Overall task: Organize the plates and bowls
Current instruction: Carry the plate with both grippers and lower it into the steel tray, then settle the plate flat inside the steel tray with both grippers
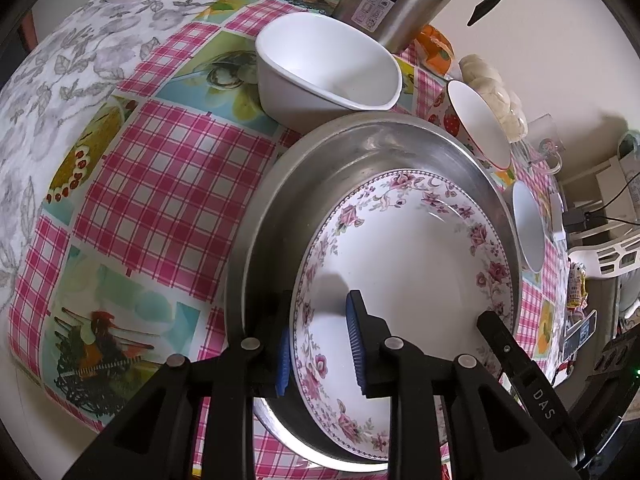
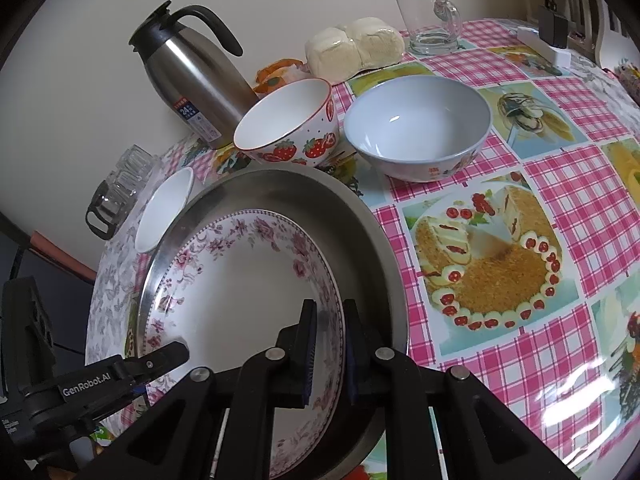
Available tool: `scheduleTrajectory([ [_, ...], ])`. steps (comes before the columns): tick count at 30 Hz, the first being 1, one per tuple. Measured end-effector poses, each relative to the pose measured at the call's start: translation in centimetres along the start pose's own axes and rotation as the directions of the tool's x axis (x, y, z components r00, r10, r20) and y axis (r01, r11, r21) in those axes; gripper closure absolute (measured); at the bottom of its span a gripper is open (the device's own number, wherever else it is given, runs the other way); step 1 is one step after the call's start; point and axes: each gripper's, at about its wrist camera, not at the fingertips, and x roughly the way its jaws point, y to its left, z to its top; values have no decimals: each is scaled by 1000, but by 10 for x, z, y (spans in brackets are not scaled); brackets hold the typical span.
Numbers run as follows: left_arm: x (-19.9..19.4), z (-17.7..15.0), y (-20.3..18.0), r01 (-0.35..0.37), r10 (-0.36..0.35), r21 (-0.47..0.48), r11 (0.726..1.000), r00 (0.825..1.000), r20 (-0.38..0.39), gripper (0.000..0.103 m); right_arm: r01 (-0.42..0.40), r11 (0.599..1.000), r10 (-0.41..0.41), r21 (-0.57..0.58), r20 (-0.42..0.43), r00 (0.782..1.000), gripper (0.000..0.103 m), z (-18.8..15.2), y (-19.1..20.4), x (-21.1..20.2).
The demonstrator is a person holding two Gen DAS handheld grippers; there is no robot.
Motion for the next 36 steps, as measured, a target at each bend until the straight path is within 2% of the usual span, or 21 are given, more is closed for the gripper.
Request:
scheduleTrajectory([
  [22, 1, 2, -2, -26, 26, -1, 1000, 1000, -8, 77, 8, 1000, -8, 12, -15, 1000, 91, 0, -2, 0],
  [29, -8, 3, -8, -76, 75, 31, 997, 997, 34, 77, 10, 1000, -10, 13, -18, 1000, 91, 0, -1, 0],
  [36, -9, 4, -10, -85, 83, 44, 995, 996, 41, 77, 30, 1000, -29, 7, -18, 999, 91, 0, -1, -3],
])
